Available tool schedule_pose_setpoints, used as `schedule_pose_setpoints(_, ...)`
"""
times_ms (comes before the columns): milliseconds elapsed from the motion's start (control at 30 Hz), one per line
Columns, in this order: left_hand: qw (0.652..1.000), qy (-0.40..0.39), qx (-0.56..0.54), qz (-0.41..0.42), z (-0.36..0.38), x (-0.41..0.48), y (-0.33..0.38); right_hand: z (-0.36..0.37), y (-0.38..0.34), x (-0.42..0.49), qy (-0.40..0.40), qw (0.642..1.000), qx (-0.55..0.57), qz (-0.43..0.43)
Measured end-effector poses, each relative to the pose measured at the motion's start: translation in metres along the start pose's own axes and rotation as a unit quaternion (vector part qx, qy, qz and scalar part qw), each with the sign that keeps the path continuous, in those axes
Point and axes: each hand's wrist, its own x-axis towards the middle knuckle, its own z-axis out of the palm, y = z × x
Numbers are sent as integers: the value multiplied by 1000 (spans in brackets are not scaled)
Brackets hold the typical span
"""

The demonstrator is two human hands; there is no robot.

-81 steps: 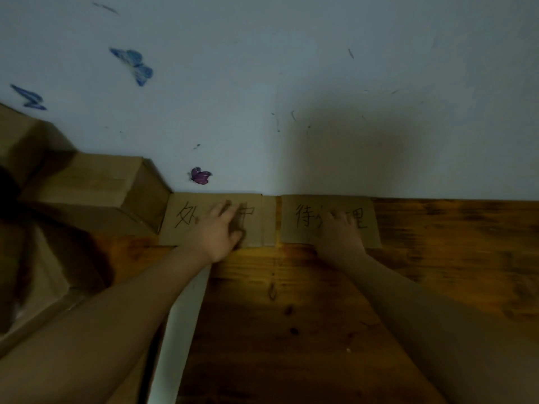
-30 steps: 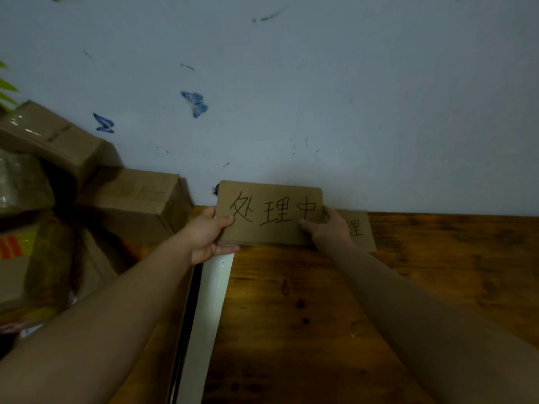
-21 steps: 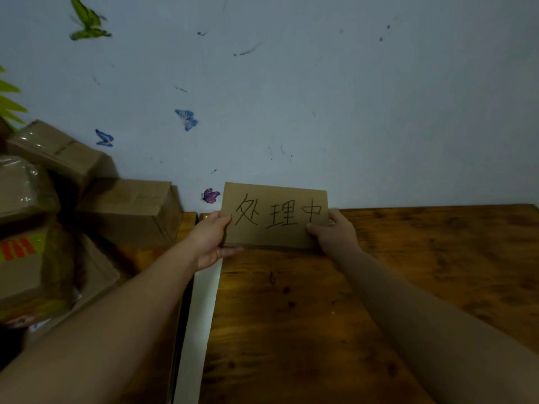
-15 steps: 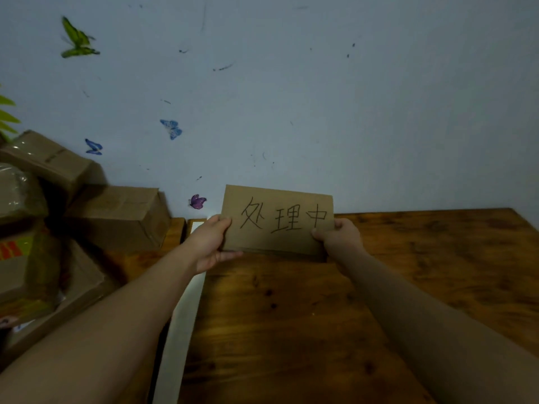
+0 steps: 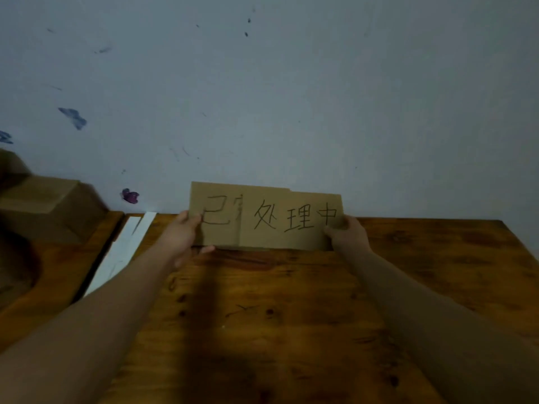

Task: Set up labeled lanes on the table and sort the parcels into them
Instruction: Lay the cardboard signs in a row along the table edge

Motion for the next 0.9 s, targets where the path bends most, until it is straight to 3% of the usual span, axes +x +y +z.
schedule_pose_setpoints(267, 996, 87, 7, 25, -27, 36, 12, -47, 47, 66, 49, 995, -73, 57)
schedule_pose_setpoints(667, 997, 73, 14, -25, -26, 71, -9, -22, 81, 122, 63, 961, -238, 123)
schedule_pose_setpoints(767, 997, 69, 18, -34, -21, 77, -11, -17, 87, 116, 30, 910, -413, -4)
schedule_pose_setpoints(833, 997, 66, 17, -40, -17, 80, -12, -6, 96, 107, -70, 849, -511, -117)
schedule_pose_setpoints(900, 997, 63, 16, -44, -14, 82, -13, 5, 104, 97, -160, 814, -544, -125)
